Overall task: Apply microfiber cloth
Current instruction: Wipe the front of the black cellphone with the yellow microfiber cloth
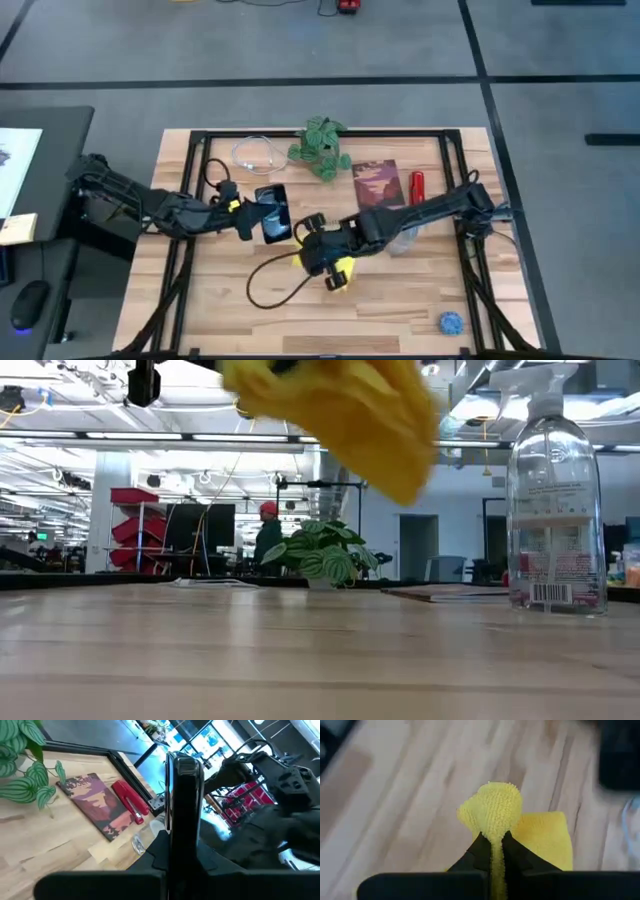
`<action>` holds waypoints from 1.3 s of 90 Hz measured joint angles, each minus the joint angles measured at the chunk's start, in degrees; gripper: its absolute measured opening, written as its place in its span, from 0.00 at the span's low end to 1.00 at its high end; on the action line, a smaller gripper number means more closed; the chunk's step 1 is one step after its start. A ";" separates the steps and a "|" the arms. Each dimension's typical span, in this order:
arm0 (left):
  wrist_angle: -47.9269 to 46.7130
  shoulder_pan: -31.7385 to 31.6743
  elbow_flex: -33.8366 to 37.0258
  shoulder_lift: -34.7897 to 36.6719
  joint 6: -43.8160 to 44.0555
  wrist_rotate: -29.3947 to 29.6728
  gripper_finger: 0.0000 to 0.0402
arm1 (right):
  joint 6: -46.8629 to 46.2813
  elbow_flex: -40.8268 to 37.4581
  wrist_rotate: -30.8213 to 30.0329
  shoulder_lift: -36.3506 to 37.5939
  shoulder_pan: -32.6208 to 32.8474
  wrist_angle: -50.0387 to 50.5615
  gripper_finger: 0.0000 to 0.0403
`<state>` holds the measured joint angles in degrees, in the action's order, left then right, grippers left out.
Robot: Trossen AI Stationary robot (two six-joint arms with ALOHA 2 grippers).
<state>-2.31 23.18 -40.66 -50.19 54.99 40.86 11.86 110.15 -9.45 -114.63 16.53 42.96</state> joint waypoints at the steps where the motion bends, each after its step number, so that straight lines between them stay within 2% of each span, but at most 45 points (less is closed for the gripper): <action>1: 0.00 0.00 0.00 0.00 0.08 -0.01 0.01 | 0.25 0.00 -0.22 0.00 -0.01 -0.87 0.00; 21: 0.09 0.00 0.00 -0.02 1.52 -0.80 0.01 | 10.37 0.02 -4.55 -0.64 -1.70 -13.13 0.00; 43: 0.51 -0.11 0.04 -0.07 1.56 -1.78 0.01 | 17.44 0.04 -3.59 -0.79 -5.60 -12.36 0.00; 53: -0.02 -0.26 0.11 -0.07 1.56 -1.01 0.01 | 17.53 0.04 -8.77 -0.47 -6.84 -11.96 0.00; 69: 0.29 -0.26 0.11 -0.02 2.15 -1.20 0.01 | 11.37 0.04 -8.22 -0.24 -6.67 -14.49 0.00; 76: -0.08 -0.26 0.13 -0.07 2.34 -3.01 0.01 | 12.81 0.06 -7.41 -0.76 -5.42 -15.07 0.00; 88: 0.23 -0.31 0.13 -0.06 2.72 -2.97 0.01 | 14.57 0.04 -15.78 -0.90 -4.19 -16.06 0.00; 96: 0.31 -0.39 0.11 0.02 2.74 -1.81 0.01 | 12.64 0.04 -20.75 -0.37 -4.34 -17.26 0.00; 103: 0.34 -0.37 0.11 -0.04 2.99 -2.41 0.01 | 9.92 0.04 -19.43 0.23 -4.72 -17.48 0.00; 117: -0.29 -0.37 0.11 -0.21 3.05 -4.96 0.01 | 10.08 0.15 -10.29 -0.35 -3.83 -15.78 0.00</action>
<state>-2.59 22.81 -40.56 -50.40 58.04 35.90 21.94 110.30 -19.74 -114.98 12.70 27.18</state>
